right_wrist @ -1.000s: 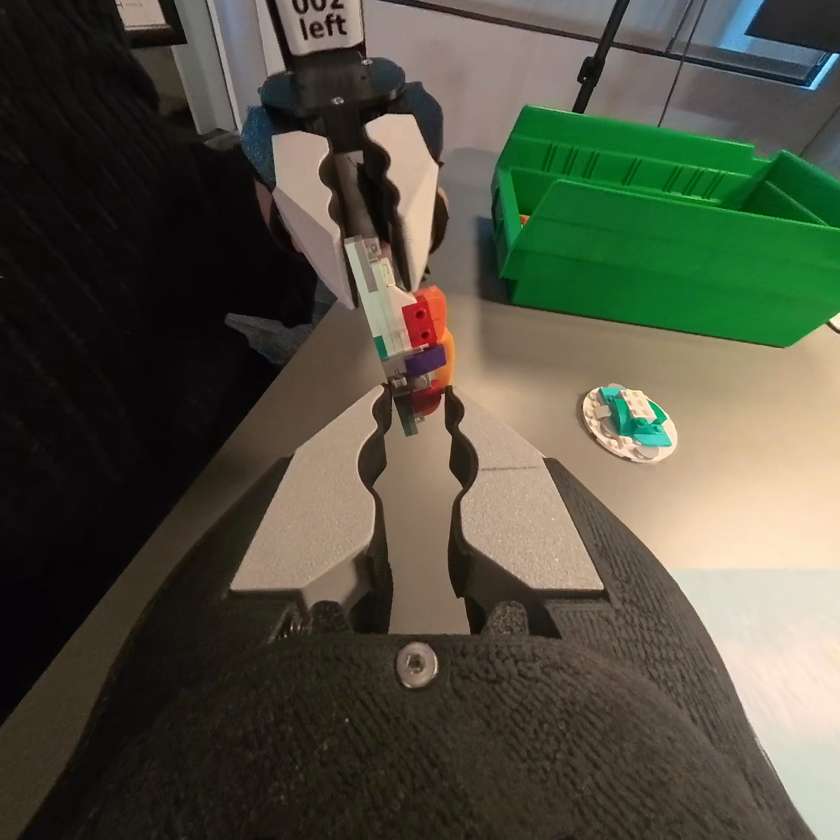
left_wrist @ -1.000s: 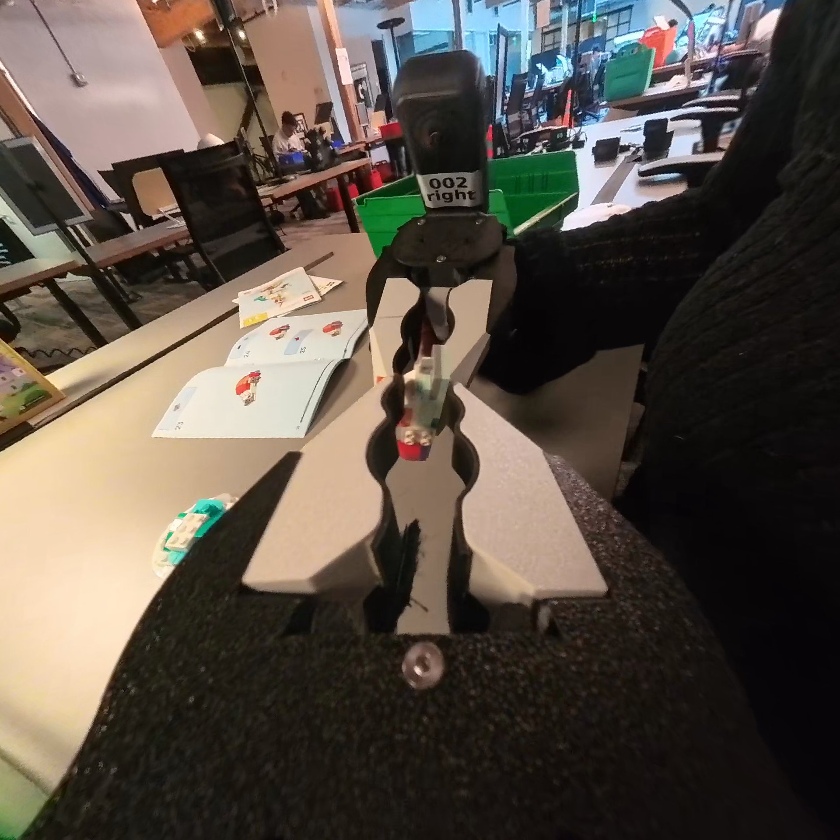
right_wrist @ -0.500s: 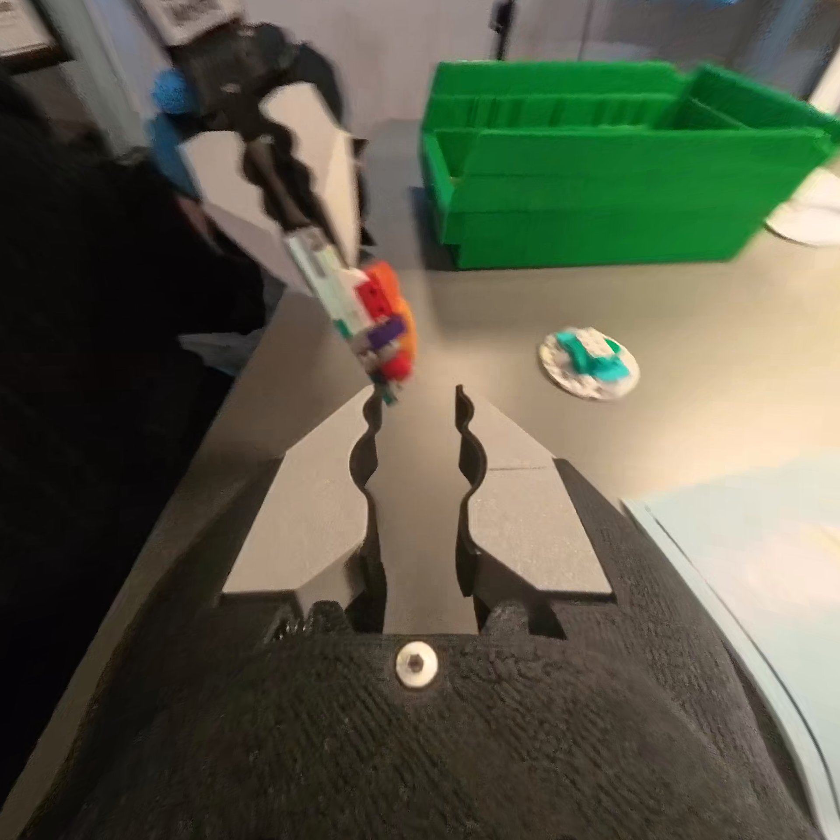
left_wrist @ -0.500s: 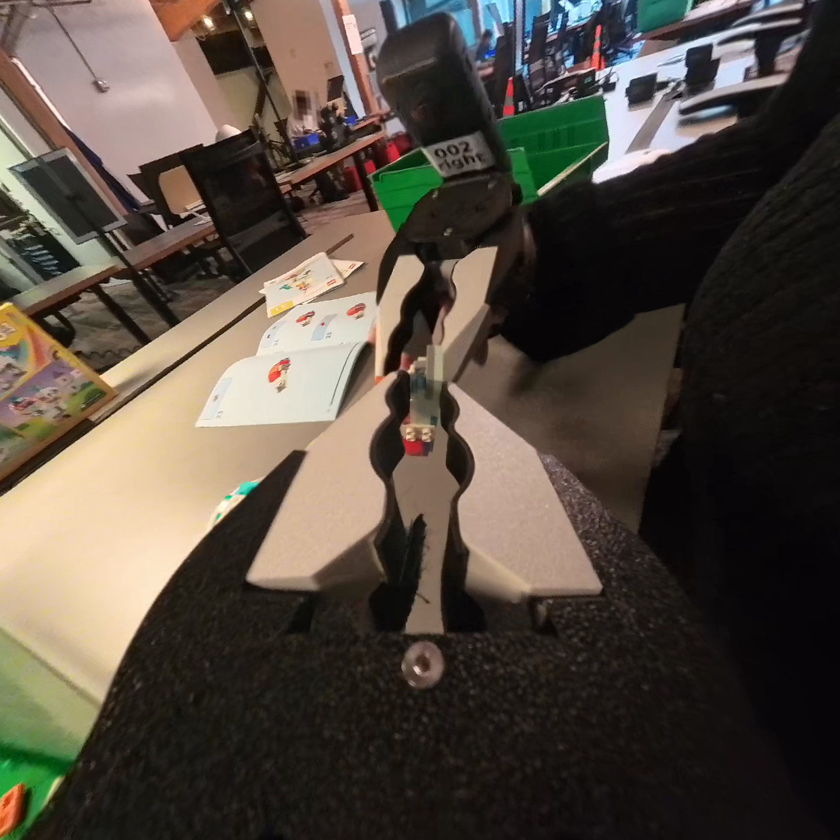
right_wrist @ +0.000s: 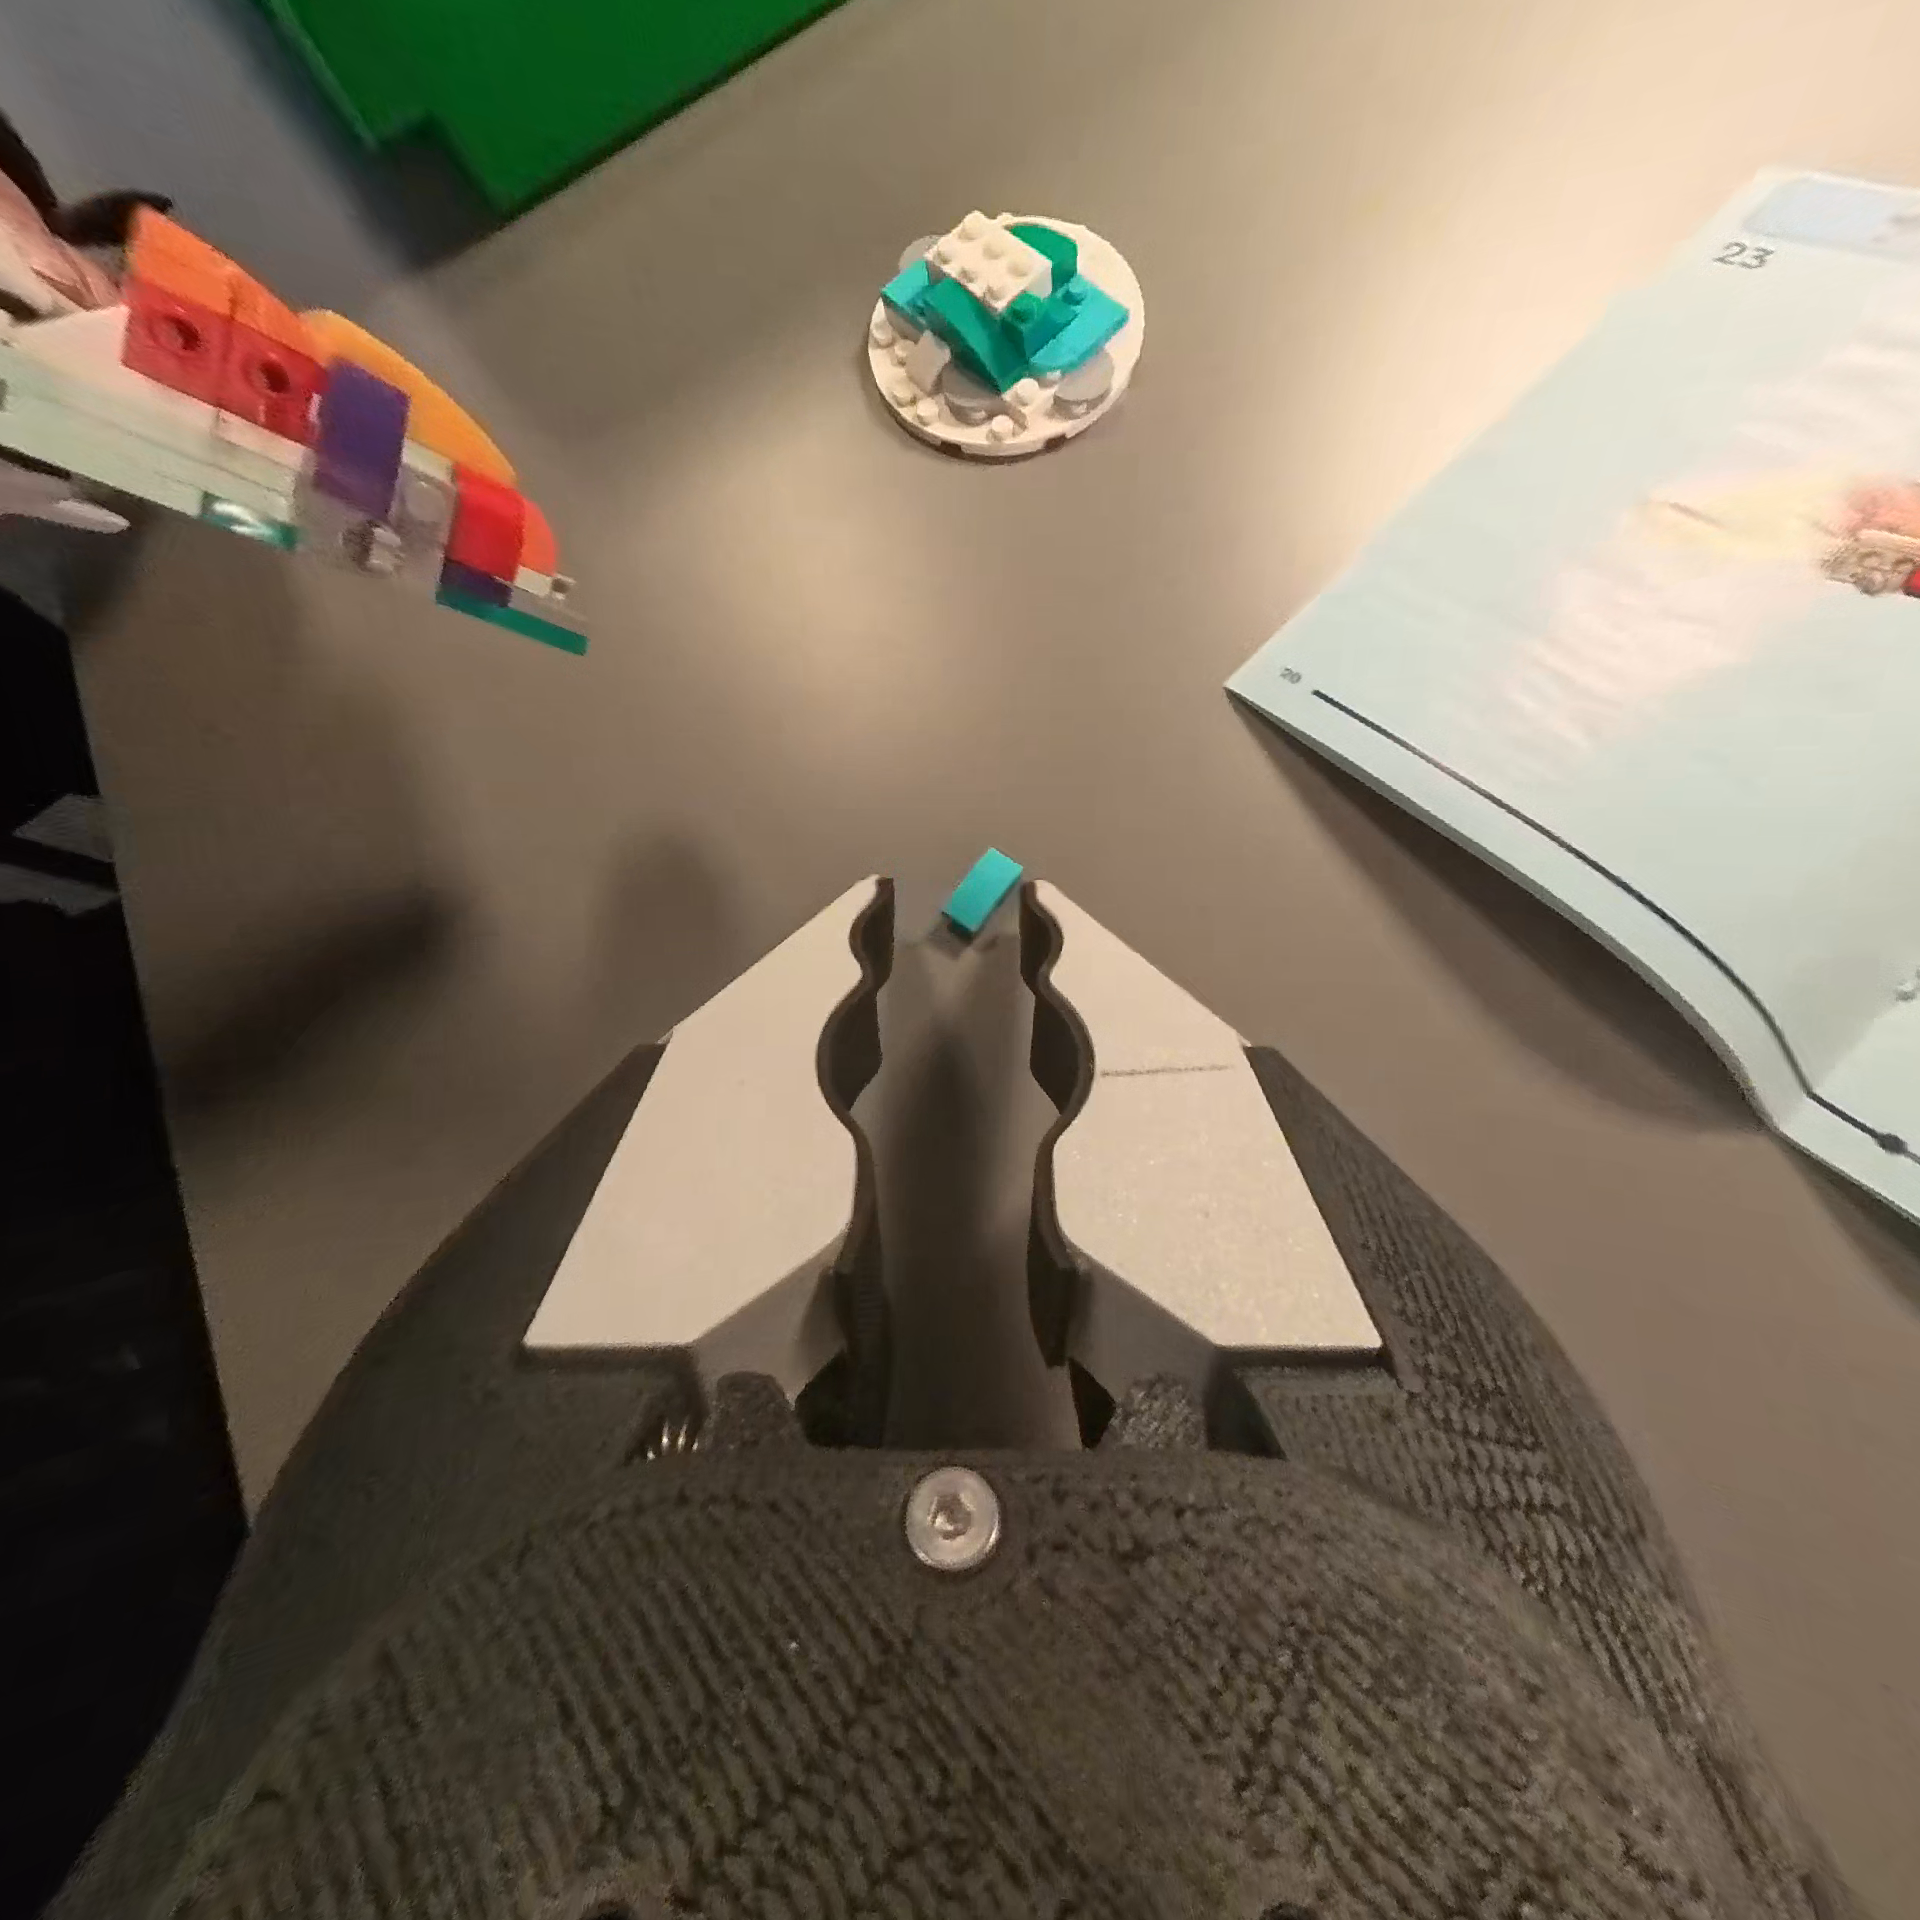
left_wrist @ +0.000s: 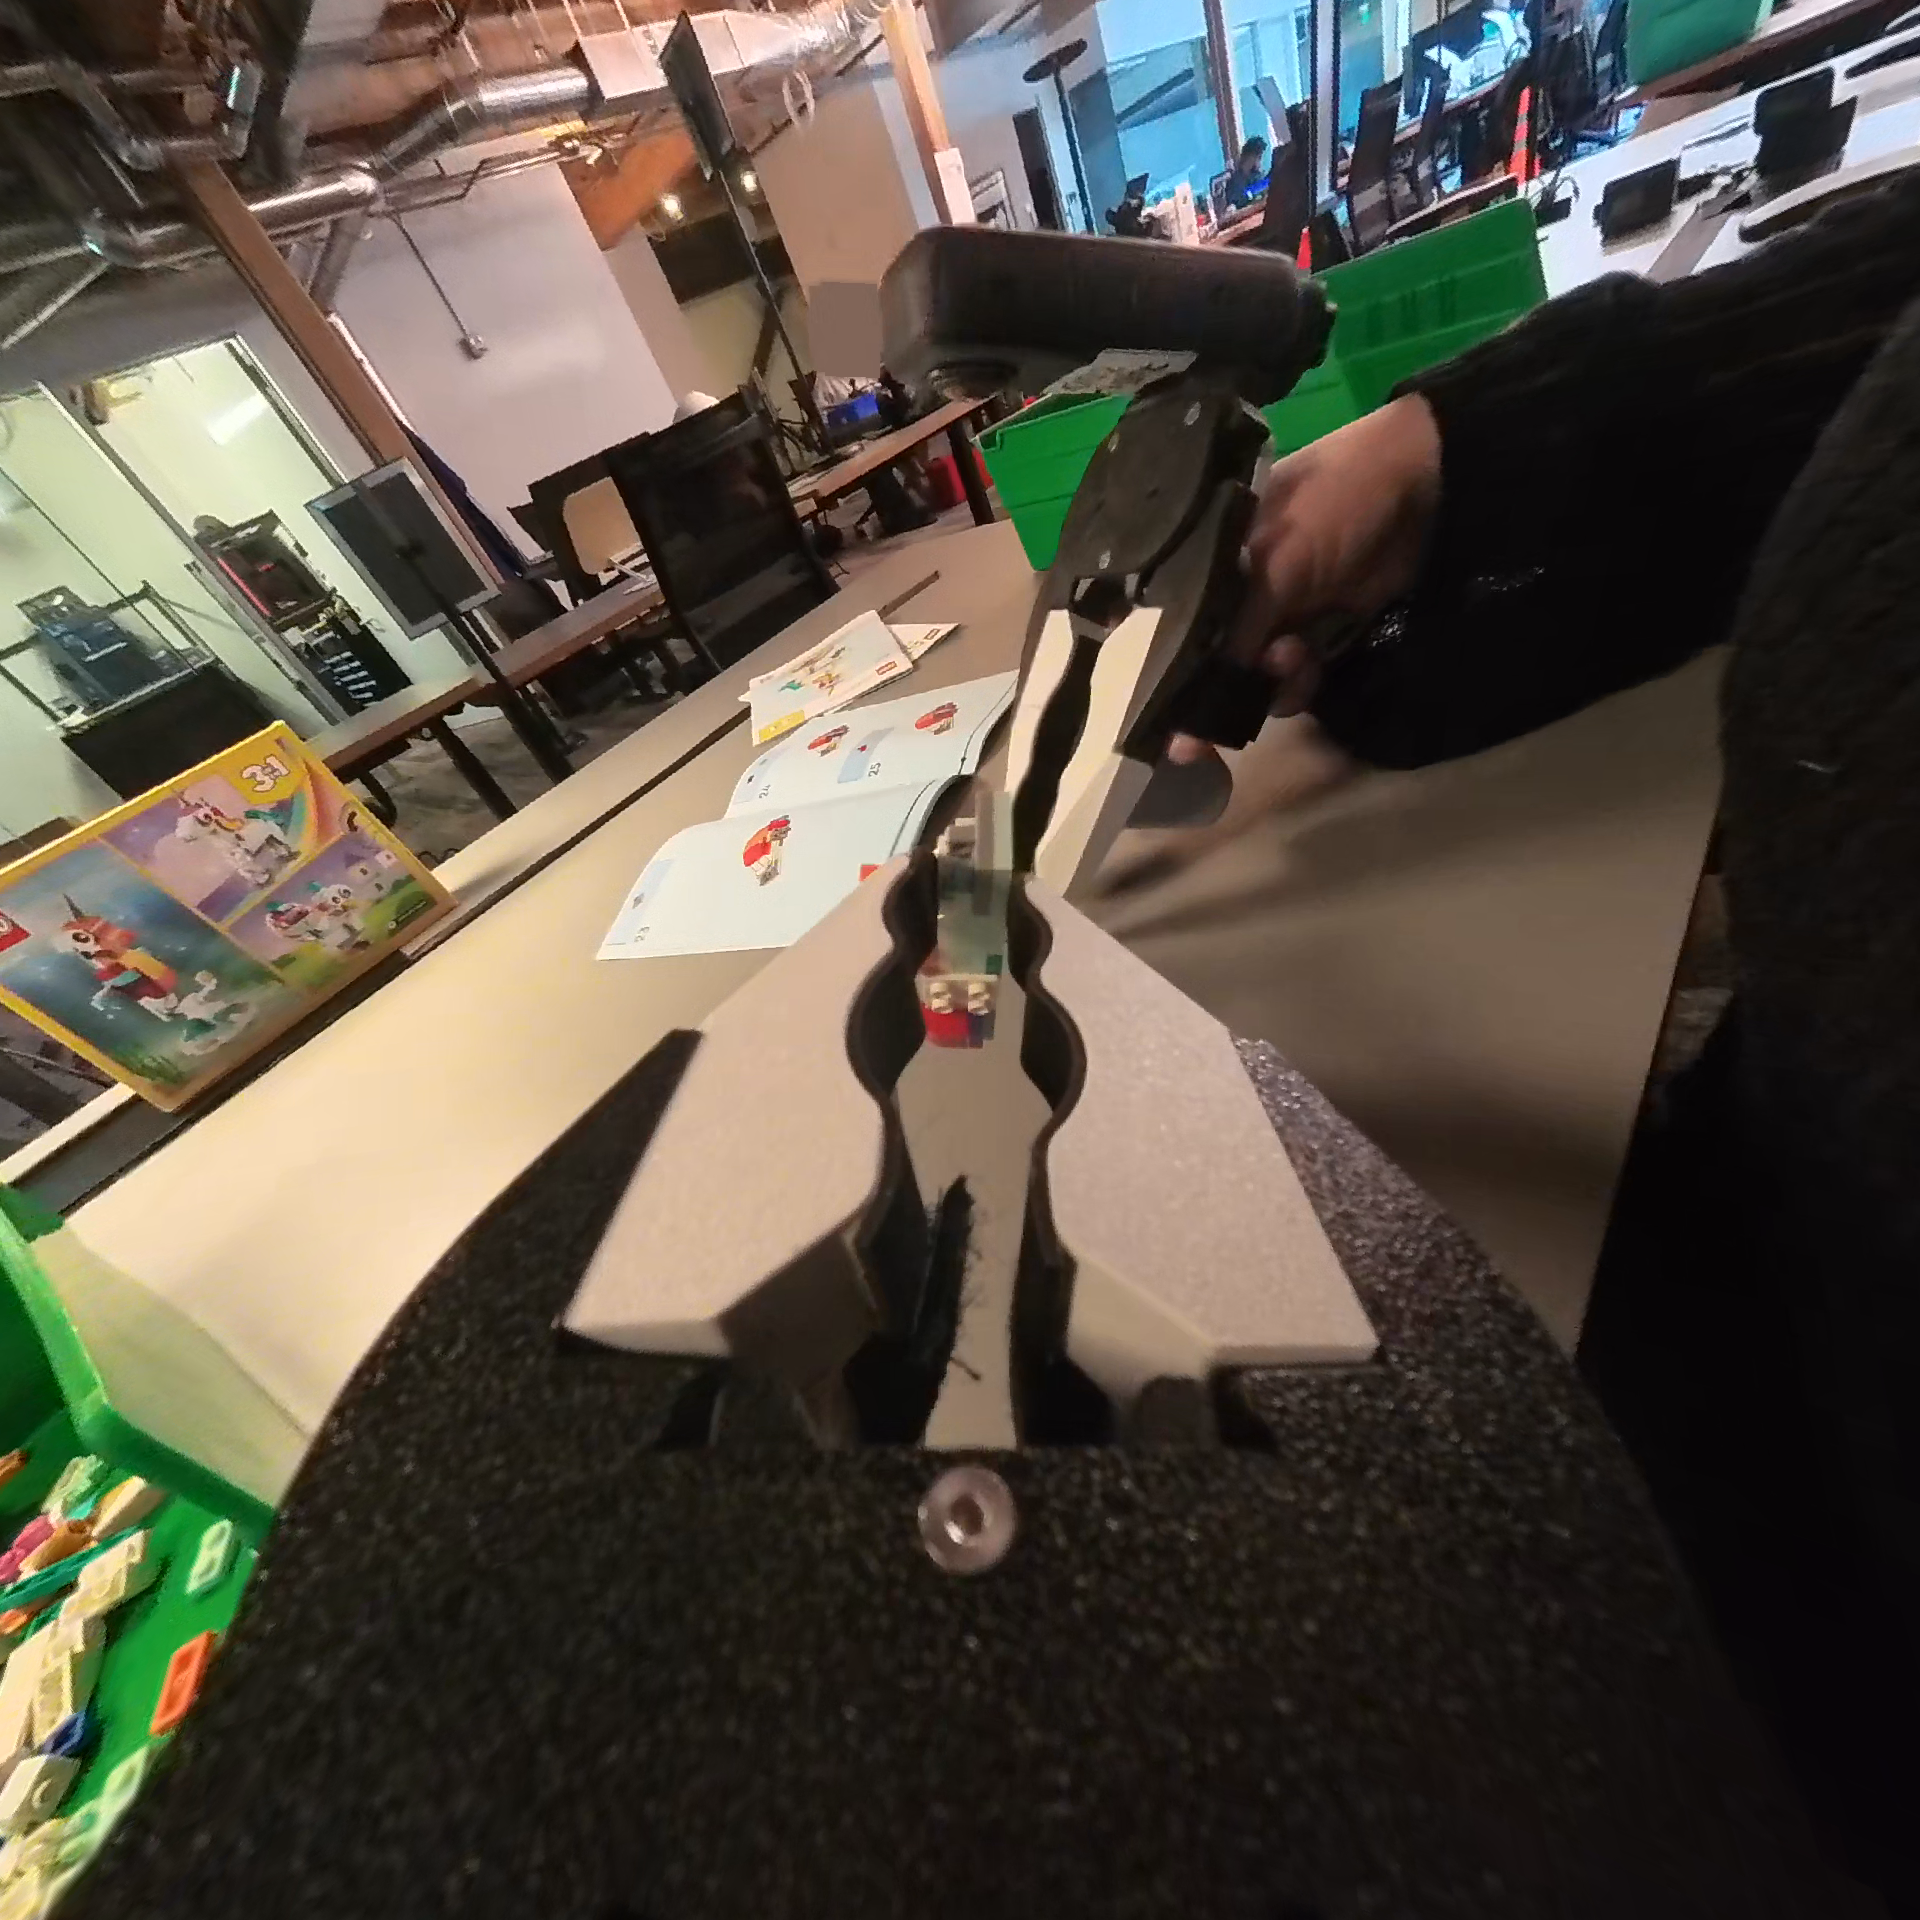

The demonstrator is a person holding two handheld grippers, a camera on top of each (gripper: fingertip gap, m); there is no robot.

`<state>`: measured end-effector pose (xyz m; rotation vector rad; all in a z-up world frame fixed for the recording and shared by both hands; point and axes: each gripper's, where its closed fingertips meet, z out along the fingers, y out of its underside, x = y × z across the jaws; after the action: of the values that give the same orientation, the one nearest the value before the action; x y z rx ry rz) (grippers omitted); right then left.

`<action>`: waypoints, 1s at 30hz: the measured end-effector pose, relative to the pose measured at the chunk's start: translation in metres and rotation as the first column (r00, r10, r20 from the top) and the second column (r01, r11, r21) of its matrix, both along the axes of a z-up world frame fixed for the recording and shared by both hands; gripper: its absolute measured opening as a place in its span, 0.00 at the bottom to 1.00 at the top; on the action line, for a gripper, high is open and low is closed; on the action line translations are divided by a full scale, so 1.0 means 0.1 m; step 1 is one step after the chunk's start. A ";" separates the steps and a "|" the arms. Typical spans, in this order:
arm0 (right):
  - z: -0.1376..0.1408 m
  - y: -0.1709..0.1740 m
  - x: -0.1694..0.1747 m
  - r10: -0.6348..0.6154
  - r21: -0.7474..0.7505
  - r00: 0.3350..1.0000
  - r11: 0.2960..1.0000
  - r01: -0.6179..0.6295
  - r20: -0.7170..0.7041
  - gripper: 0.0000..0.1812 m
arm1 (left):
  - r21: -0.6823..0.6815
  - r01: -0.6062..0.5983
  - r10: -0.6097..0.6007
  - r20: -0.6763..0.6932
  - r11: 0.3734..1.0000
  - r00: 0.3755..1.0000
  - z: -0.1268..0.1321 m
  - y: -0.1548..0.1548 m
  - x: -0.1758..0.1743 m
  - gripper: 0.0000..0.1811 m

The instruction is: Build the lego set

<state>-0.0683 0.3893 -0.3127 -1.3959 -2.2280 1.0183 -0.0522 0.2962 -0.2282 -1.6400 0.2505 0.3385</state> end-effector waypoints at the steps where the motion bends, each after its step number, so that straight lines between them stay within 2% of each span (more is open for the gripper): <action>1: -0.01 0.00 0.00 -0.011 0.014 1.000 1.000 0.011 0.005 0.12 | 0.003 -0.001 0.001 -0.006 1.000 1.000 0.01 0.00 0.00 0.06; 4: -0.06 0.01 -0.02 -0.034 0.079 0.999 0.996 0.035 -0.011 0.10 | 0.013 -0.006 0.006 -0.019 1.000 1.000 0.03 0.00 -0.01 0.06; 9: -0.06 -0.03 -0.03 -0.039 0.084 0.999 0.996 0.041 -0.032 0.04 | 0.015 -0.004 0.004 -0.019 1.000 1.000 0.01 0.01 0.01 0.06; 19: -0.03 0.04 0.08 0.030 0.122 0.998 0.992 -0.024 -0.046 0.06 | -0.003 -0.016 0.016 -0.009 1.000 1.000 -0.04 -0.01 0.00 0.06; 30: -0.05 0.00 0.03 0.043 0.110 0.997 0.993 -0.036 -0.062 0.05 | -0.001 -0.017 0.017 -0.008 1.000 1.000 -0.03 0.00 0.01 0.06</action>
<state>-0.0650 0.3889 -0.3173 -1.2603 -2.2373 0.9261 -0.0513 0.2959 -0.2317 -1.6431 0.2428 0.3579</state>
